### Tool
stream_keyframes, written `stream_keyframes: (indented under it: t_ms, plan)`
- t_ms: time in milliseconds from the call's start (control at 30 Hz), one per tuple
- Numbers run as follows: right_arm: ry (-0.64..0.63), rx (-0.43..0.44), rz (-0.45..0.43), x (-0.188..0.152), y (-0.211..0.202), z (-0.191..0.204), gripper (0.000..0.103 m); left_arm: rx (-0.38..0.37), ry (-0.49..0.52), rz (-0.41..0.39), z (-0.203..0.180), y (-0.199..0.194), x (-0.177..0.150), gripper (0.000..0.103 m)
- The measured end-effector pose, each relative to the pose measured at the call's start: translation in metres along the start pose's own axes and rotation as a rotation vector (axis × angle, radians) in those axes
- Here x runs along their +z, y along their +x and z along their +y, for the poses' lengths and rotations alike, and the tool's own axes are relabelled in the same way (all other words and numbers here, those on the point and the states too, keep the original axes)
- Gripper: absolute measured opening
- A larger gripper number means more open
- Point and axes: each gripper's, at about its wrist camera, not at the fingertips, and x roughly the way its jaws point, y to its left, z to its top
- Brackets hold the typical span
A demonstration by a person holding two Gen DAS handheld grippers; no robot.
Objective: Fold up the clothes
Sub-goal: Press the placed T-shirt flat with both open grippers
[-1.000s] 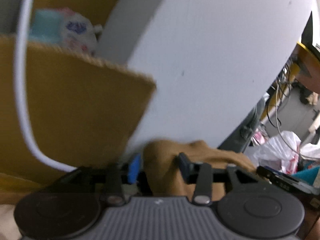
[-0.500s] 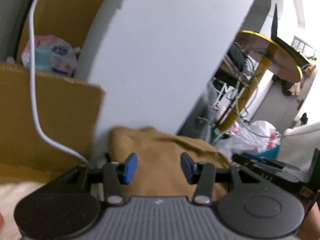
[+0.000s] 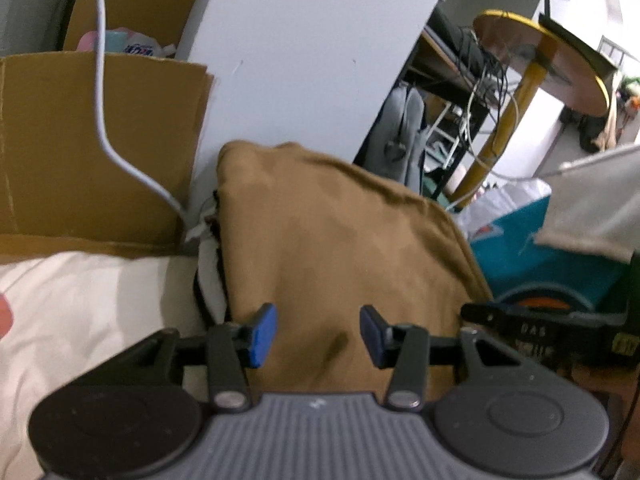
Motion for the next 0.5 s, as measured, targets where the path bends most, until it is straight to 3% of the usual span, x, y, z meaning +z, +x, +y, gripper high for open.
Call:
stream_keyframes:
  t_ms: [267,500]
  plan:
    - [0.053,-0.009,0.123,-0.028,-0.022,-0.002,0.04,0.055,-0.068,0.169,0.006,-0.022,-0.027,0.048]
    - [0.136,0.008,0.149,-0.052,-0.054,-0.001,0.04,0.038,-0.178,0.158,0.014,-0.057,-0.054,0.048]
